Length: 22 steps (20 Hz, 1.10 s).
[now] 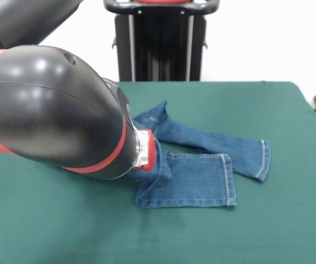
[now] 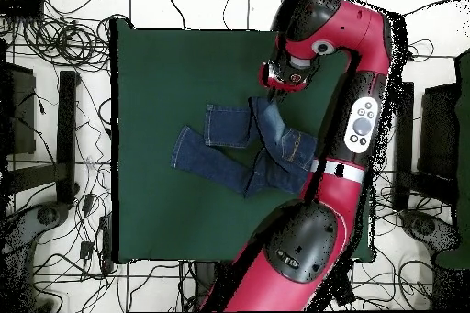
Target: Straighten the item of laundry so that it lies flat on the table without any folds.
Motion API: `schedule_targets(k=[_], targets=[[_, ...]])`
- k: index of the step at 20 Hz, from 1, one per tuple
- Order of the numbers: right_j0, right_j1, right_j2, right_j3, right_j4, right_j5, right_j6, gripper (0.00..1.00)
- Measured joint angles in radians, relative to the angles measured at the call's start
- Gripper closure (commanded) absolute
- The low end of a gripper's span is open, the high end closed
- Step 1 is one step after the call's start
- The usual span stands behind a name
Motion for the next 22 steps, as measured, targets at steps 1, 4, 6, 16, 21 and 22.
schedule_targets(k=[1, 4, 6, 16, 21, 22], targets=[[0.000, 0.003, 0.005, 0.000, -0.002, 0.000, 0.000, 1.00], [0.000, 0.008, 0.016, -0.003, -0.015, 0.000, -0.004, 1.00], [0.000, 0.013, 0.037, -0.008, -0.045, 0.005, -0.015, 1.00], [-0.002, 0.014, 0.145, -0.036, -0.206, 0.052, -0.100, 1.00], [-0.006, 0.014, 0.193, -0.038, -0.266, 0.074, -0.132, 1.00], [-0.006, 0.015, 0.204, -0.038, -0.277, 0.078, -0.137, 1.00]])
